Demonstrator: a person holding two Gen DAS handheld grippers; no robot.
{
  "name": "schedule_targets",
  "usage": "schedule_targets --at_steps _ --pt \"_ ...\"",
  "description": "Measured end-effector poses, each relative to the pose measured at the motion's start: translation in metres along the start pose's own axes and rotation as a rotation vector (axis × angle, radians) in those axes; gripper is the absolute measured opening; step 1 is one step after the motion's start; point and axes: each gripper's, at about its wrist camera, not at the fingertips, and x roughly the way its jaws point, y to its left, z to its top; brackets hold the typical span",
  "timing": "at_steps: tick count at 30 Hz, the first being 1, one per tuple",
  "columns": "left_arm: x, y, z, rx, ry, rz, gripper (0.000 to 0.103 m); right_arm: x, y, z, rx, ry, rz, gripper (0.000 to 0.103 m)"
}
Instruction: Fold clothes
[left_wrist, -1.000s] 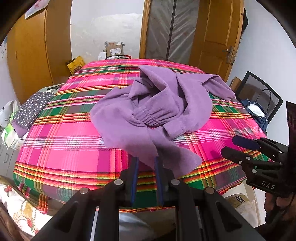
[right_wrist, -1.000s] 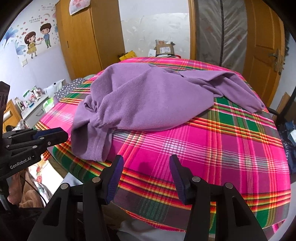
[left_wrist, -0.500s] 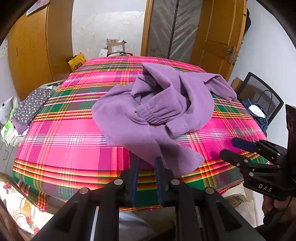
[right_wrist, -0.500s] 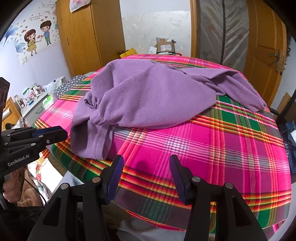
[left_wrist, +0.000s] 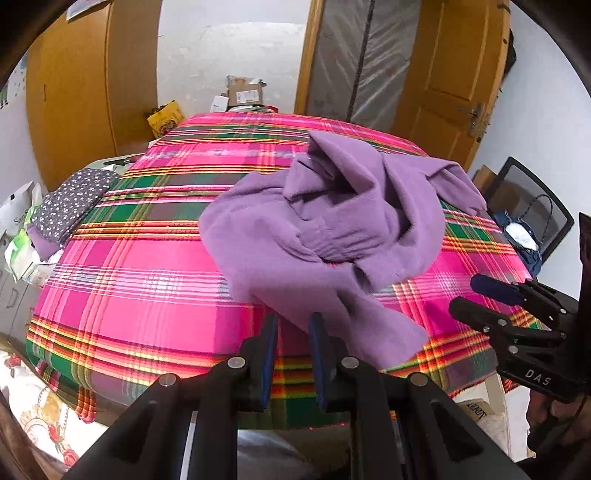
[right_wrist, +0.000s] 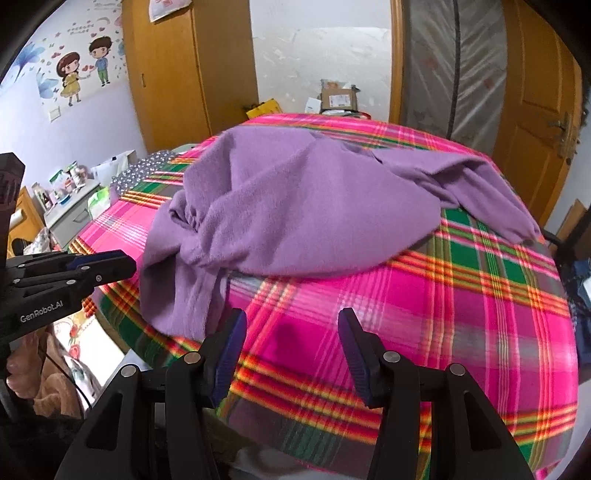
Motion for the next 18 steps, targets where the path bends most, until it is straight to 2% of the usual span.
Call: schedule_targets --at_steps 11,14,18 --pt "0.007 0.020 0.011 -0.035 -0.012 0.012 0.018 0.012 0.035 0.058 -0.174 -0.107 0.068 0.053" --pt "0.012 0.025 0.012 -0.043 -0.002 0.012 0.018 0.026 0.047 0.073 -0.232 -0.095 0.089 0.053" --pt "0.019 0.031 0.014 -0.054 0.018 0.014 0.018 0.051 0.057 0.082 -0.294 -0.027 0.116 0.053"
